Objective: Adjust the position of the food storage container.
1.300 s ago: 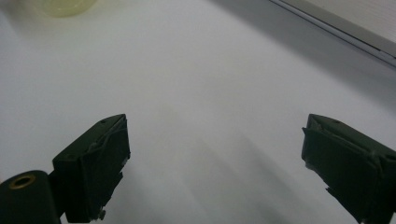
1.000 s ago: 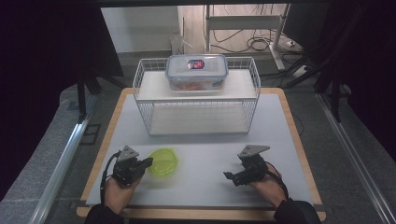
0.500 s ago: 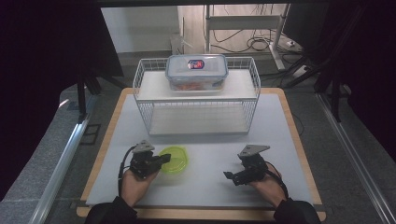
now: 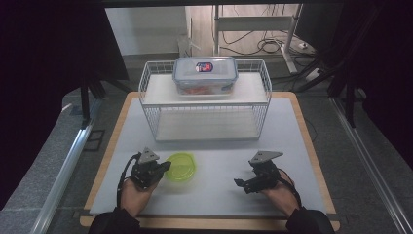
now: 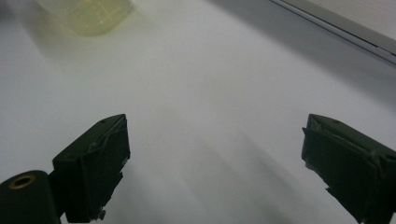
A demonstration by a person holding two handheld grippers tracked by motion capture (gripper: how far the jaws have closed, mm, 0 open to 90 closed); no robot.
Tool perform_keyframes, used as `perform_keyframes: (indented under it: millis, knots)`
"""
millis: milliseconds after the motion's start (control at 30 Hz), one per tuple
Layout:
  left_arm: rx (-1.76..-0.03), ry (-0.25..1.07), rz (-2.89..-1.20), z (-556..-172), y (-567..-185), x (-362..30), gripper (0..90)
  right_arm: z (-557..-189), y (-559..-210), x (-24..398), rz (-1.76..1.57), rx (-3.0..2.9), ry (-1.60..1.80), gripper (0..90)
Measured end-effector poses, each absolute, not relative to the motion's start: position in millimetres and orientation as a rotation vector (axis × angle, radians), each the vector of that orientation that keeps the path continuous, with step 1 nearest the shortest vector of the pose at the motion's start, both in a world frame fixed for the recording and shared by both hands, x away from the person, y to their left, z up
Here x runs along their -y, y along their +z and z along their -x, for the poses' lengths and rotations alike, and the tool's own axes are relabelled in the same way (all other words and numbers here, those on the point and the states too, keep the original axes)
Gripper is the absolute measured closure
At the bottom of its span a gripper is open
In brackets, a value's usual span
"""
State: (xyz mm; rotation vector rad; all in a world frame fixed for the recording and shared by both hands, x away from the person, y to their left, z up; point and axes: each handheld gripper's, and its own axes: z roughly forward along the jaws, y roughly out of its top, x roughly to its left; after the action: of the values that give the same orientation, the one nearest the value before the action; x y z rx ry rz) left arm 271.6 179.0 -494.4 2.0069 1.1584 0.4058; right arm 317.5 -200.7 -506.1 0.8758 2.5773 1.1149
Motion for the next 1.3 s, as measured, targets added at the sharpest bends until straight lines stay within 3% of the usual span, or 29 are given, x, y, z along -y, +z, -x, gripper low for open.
perform_keyframes:
  millis: [567, 667, 767, 833, 933, 1300]
  knots:
    - [-1.121, 0.355, -1.972, -287, -495, -156, 90.0, -318, -507, 200, -0.873, -2.58, 1.108, 7.5]
    - [-1.107, 0.331, -1.962, -293, -496, -151, 90.0, -318, -506, 200, -0.874, -2.579, 1.109, 7.6]
    - [-1.053, 0.22, -1.948, -303, -497, -139, 90.0, -318, -507, 200, -0.877, -2.579, 1.108, 7.5]
    - [-1.015, 0.304, -1.998, -304, -492, -123, 90.0, -318, -507, 201, -0.878, -2.578, 1.107, 7.5]
    - [-0.984, 0.271, -2.014, -308, -493, -112, 90.0, -318, -506, 202, -0.884, -2.573, 1.115, 7.5]
    - [-1.111, 0.383, -1.98, -281, -488, -161, 89.9, -319, -506, 203, -0.89, -2.572, 1.113, 7.5]
